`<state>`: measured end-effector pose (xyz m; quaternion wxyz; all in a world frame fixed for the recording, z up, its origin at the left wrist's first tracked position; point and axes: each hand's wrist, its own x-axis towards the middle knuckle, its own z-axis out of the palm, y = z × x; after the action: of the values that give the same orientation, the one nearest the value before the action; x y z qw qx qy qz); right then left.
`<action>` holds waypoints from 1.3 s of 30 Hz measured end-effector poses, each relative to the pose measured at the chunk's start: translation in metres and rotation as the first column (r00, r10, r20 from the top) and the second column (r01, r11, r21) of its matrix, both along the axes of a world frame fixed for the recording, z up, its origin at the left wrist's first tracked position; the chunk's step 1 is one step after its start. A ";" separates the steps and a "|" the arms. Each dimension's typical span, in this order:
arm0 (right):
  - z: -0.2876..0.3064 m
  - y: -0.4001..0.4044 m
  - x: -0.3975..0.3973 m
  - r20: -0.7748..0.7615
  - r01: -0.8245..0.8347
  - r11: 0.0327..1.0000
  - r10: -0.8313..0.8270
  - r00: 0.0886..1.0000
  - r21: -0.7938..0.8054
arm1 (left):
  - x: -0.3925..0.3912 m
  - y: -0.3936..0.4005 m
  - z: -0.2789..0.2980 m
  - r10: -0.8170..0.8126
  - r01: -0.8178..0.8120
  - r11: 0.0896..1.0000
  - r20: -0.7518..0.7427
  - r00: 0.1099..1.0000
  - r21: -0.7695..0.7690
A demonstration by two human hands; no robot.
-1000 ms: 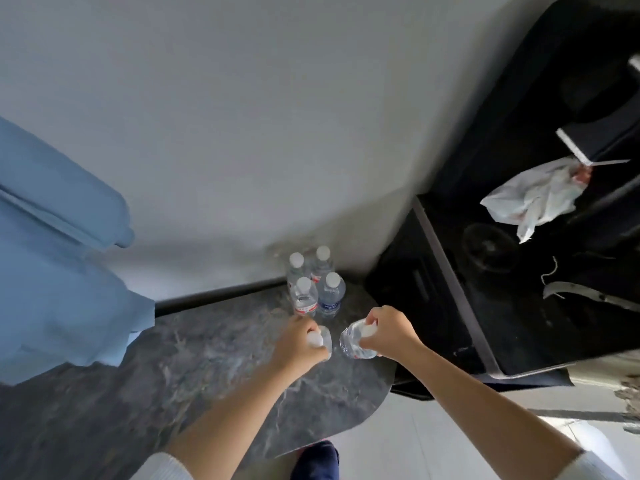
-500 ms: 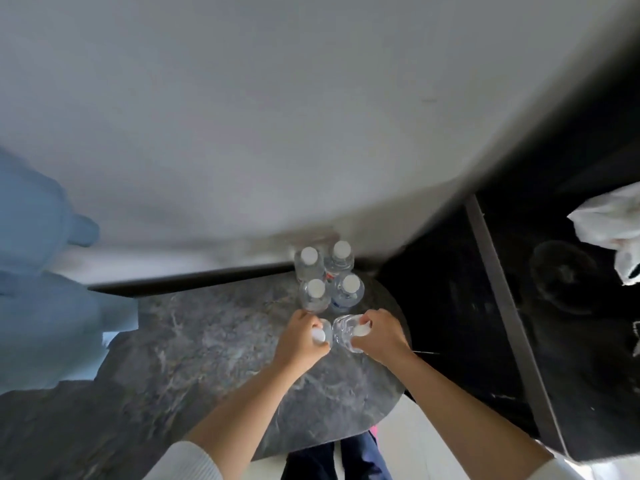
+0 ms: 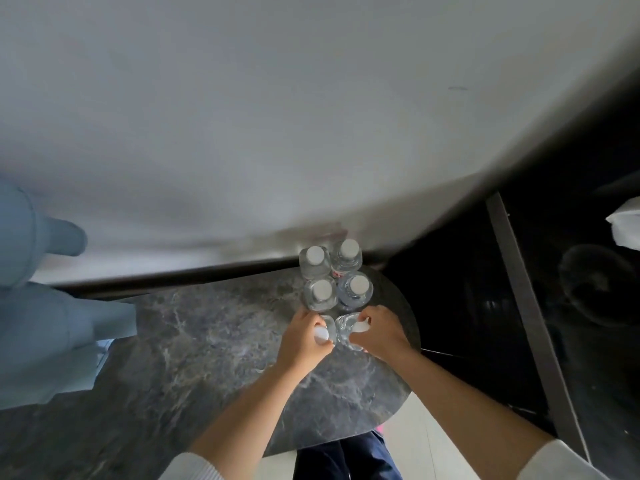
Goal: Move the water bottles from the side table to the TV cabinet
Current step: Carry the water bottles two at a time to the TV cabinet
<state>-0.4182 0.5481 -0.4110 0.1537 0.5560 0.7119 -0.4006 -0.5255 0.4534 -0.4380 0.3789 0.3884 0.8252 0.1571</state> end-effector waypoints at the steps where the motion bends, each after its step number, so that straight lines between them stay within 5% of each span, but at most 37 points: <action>1: -0.001 0.000 0.000 -0.002 -0.008 1.000 0.008 1.000 0.004 | 0.000 0.000 -0.001 0.006 -0.006 1.000 0.001 1.000 0.001; 22: -0.007 0.005 0.004 -0.002 -0.089 0.996 0.089 0.996 -0.026 | 0.005 0.011 0.007 -0.113 0.117 0.988 0.047 0.992 -0.097; 28: 0.007 0.001 0.008 0.035 -0.241 0.970 0.242 0.970 -0.020 | 0.007 0.004 0.025 -0.102 0.103 0.988 0.019 0.995 -0.113; 33: 0.034 -0.001 0.009 0.065 -0.444 0.889 0.440 0.896 0.112 | 0.003 -0.015 0.050 -0.010 -0.003 0.995 -0.133 0.991 -0.103; 39: 0.076 -0.015 -0.011 0.057 -0.719 0.641 0.735 0.676 0.269 | 0.002 -0.081 0.095 0.179 -0.237 0.961 -0.333 0.926 -0.141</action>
<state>-0.4290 0.5336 -0.3349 0.2039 0.2270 0.9266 -0.2200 -0.5239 0.3720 -0.3429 0.2558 0.2829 0.9226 0.0572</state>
